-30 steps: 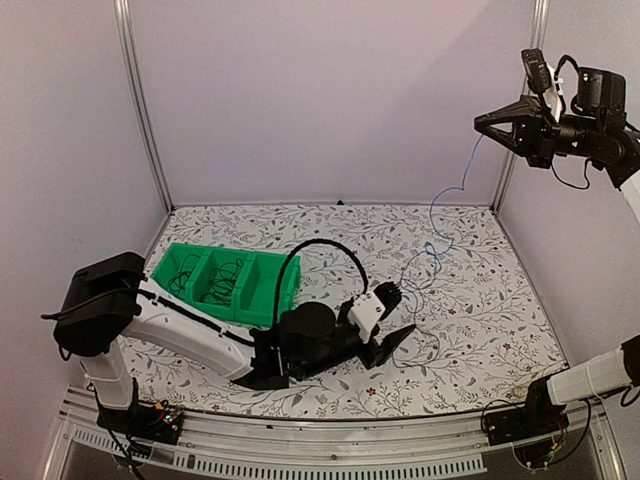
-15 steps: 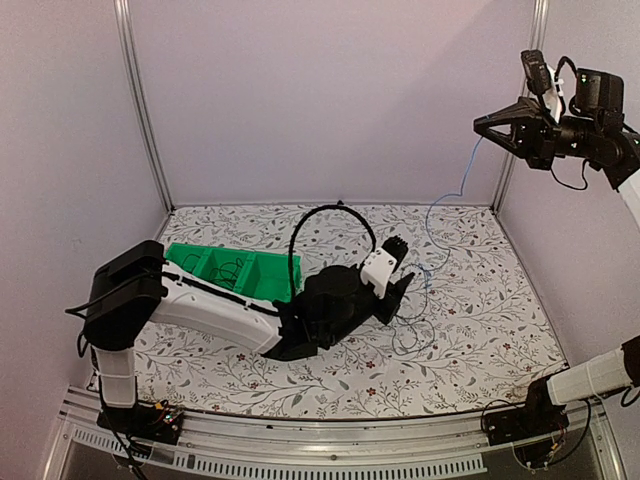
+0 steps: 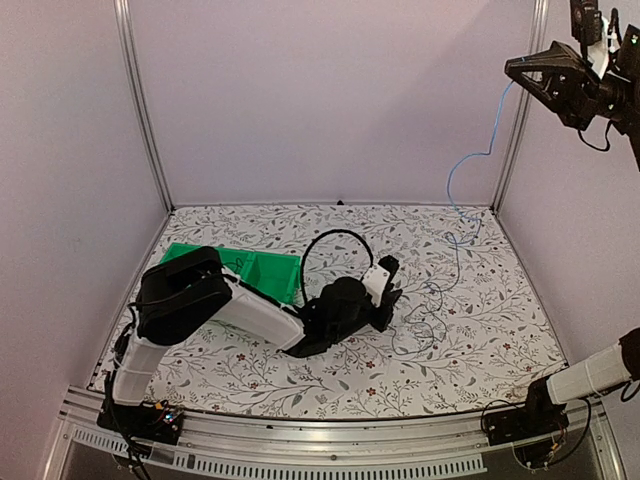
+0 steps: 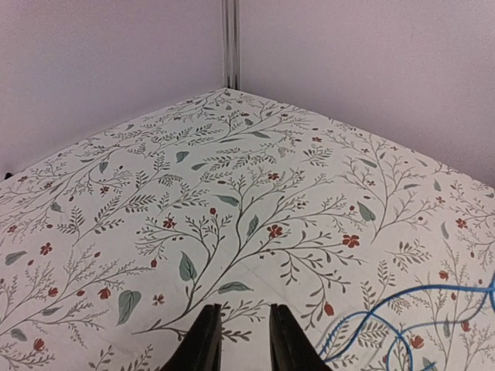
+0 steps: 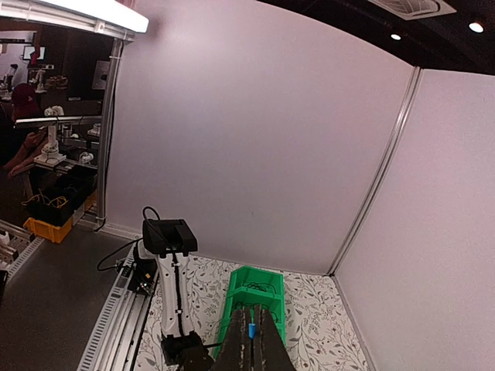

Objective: Untangle the cables

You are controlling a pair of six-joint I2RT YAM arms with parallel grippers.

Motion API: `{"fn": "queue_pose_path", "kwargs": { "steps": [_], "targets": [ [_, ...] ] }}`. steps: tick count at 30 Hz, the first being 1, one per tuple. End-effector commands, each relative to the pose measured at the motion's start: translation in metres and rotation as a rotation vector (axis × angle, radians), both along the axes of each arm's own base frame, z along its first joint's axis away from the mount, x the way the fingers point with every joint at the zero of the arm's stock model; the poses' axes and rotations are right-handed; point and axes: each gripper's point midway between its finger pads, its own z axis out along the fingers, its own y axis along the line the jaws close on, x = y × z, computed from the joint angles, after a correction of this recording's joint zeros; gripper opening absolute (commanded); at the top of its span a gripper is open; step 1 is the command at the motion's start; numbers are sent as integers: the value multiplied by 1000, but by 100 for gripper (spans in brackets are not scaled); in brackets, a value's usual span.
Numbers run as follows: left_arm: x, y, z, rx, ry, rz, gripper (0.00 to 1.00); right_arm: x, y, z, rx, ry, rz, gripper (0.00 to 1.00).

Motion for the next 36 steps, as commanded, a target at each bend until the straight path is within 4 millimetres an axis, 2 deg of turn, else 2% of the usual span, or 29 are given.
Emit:
{"fn": "queue_pose_path", "kwargs": {
  "steps": [1,5,8,13,16,21,24,29,33,36],
  "targets": [
    [-14,16,43,-123,14,1,24,26,7,-4,9,86,39,0],
    [-28,36,54,-149,23,-7,30,47,11,-7,24,135,47,0],
    [-43,54,67,-167,1,21,41,58,12,-11,35,149,24,0],
    [-82,66,100,-173,-126,-29,53,77,16,-31,28,200,-3,0],
    [-94,64,123,-167,-193,-35,62,83,20,-46,14,217,-28,0],
    [-84,52,154,-112,-268,10,65,84,27,-66,-15,205,-43,0],
    [-71,36,158,-21,-328,42,65,78,32,-72,-25,211,-31,0],
    [-56,15,164,31,-372,57,64,66,38,-76,-30,219,-2,0],
    [-47,7,164,51,-383,65,55,59,39,-78,-33,226,14,0],
    [-39,2,158,105,-386,70,39,55,39,-78,-34,227,22,0]
  ]
}}
